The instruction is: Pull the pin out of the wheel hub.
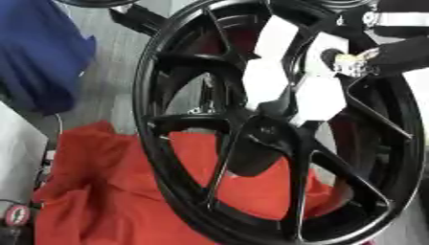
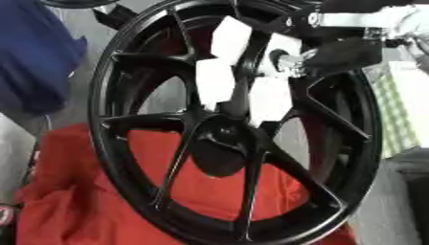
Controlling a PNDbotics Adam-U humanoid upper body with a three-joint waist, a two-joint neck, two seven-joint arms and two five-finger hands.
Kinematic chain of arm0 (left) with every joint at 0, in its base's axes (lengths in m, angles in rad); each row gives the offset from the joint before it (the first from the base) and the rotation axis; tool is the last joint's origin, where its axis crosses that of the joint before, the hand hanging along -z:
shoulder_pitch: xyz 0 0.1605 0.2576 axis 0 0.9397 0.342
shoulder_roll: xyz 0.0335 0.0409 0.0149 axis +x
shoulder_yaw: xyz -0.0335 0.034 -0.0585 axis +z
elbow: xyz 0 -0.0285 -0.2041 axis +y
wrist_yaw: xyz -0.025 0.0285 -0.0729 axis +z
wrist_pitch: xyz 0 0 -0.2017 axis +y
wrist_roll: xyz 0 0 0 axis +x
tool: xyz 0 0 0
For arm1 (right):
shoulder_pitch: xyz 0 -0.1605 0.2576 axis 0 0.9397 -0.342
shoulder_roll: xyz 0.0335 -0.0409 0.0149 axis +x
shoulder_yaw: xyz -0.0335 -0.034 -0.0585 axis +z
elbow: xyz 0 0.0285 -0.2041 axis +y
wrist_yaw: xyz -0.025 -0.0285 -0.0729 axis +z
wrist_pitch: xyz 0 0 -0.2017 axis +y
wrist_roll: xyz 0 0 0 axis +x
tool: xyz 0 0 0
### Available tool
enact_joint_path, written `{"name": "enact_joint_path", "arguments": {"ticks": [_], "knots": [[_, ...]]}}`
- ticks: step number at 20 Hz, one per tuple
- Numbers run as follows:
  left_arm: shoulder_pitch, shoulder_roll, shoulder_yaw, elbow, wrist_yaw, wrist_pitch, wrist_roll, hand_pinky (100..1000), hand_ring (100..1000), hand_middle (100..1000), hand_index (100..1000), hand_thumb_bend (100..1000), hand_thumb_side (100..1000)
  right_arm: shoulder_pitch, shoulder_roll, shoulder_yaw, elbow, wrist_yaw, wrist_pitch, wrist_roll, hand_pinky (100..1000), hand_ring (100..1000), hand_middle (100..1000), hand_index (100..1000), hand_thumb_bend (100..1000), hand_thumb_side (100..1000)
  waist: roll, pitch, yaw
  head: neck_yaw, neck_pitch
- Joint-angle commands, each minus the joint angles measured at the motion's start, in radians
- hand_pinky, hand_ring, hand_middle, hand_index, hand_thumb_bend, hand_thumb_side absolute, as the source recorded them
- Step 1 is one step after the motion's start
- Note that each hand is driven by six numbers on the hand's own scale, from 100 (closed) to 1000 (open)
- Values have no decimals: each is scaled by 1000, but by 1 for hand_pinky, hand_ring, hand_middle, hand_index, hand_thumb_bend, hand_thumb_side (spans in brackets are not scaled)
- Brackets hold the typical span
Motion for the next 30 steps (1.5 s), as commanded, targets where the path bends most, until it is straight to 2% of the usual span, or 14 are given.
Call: {"name": "enact_joint_path", "arguments": {"ticks": [1, 2, 3, 9, 17, 19, 24, 30], "knots": [[-11, 1, -3, -20, -2, -1, -6, 729, 836, 744, 902, 366, 581, -14, -26, -6, 0, 22, -3, 12, 984, 971, 949, 1000, 100, 801, 3, -16, 0, -2, -14], [-11, 0, -3, -20, -2, -1, -6, 729, 836, 743, 903, 360, 574, -15, -25, -5, 3, 27, -5, 15, 985, 972, 949, 1000, 100, 772, 2, -16, 0, -3, -15], [-11, 0, -4, -20, -2, -1, -7, 729, 836, 743, 903, 365, 581, -14, -25, -4, 5, 33, -7, 19, 987, 973, 950, 1000, 100, 801, 2, -15, 0, -3, -15], [-14, -1, -5, -20, 0, 1, -9, 730, 837, 740, 903, 362, 584, -15, -20, -2, 20, 55, -14, 30, 986, 969, 947, 1000, 100, 799, 1, -13, 1, -2, -18], [-15, -4, -7, -20, 0, 3, -14, 731, 839, 738, 902, 357, 586, -20, -10, 6, 46, 73, -7, 23, 962, 930, 916, 1000, 100, 731, 0, -9, 4, -7, -23], [-16, -5, -8, -20, 0, 4, -15, 731, 839, 737, 901, 355, 587, -21, -7, 7, 49, 72, -4, 19, 947, 905, 907, 1000, 100, 694, -1, -8, 4, -7, -25], [-19, -6, -10, -20, 0, 4, -17, 732, 840, 737, 901, 353, 588, -20, -4, 9, 56, 56, 4, 13, 902, 866, 882, 997, 100, 666, -1, -5, 7, -8, -26], [-22, -5, -11, -20, 1, 4, -18, 733, 841, 740, 901, 350, 590, -23, 1, 11, 55, 25, 8, -3, 804, 782, 774, 918, 100, 614, -1, -4, 10, -10, -27]]}}
